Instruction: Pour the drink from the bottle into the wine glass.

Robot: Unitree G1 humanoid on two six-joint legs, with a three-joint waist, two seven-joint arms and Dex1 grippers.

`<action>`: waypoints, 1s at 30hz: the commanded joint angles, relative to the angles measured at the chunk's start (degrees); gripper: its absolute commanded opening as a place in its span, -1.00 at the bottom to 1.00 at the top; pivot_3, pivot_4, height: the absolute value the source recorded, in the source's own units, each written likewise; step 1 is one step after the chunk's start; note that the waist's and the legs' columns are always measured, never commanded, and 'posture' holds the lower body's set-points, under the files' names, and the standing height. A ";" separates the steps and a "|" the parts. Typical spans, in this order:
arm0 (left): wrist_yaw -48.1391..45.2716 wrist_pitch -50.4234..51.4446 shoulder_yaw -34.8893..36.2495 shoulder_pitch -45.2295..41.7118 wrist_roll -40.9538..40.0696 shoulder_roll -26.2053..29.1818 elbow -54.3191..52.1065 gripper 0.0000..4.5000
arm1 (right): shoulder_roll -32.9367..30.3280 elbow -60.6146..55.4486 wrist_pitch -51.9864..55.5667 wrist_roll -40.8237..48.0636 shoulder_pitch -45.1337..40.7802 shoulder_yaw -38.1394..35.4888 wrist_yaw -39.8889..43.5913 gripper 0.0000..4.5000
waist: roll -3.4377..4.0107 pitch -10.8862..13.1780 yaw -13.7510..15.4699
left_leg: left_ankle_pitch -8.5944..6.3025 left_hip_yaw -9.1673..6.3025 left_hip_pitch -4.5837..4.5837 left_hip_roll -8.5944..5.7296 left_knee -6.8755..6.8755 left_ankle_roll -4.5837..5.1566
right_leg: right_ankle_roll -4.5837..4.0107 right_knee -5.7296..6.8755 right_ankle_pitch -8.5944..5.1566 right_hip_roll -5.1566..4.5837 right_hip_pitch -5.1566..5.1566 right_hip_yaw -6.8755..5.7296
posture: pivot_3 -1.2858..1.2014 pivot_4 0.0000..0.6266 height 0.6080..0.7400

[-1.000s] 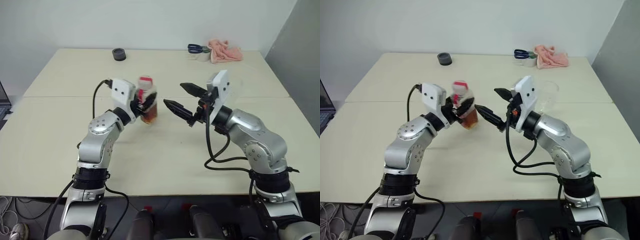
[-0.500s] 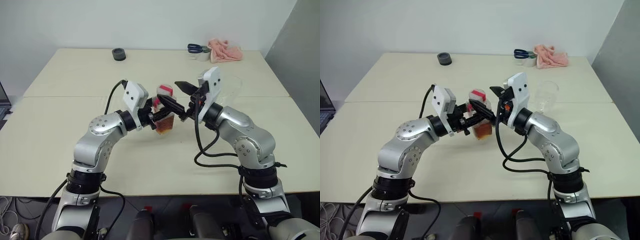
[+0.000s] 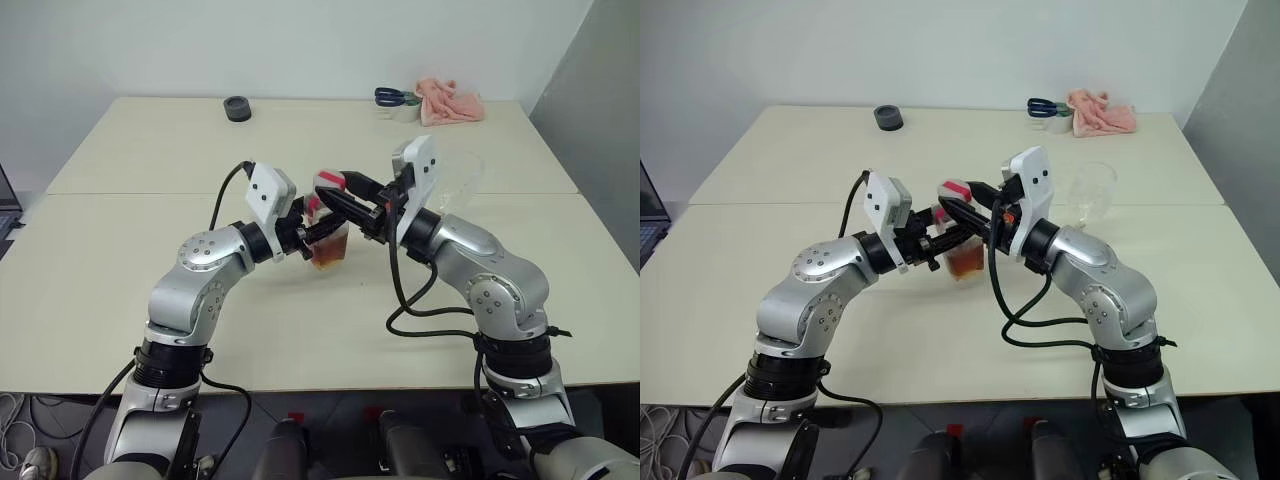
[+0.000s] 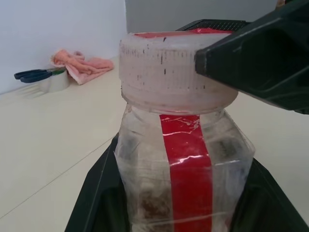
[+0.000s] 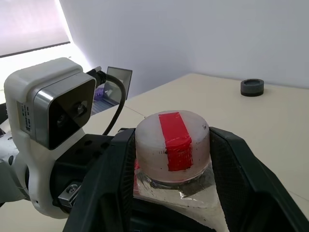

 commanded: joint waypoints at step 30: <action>-1.58 5.73 2.69 5.15 -12.82 4.79 -15.10 -0.19 | -11.54 -10.73 5.53 3.24 0.04 -6.06 10.71 0.99 | 0.23 0.21 -0.32 | 0.01 -0.24 -0.14 0.04 0.06 -0.01 | -0.04 0.00 -0.01 0.01 -0.01 -0.27 | 0.03 -0.52 1.00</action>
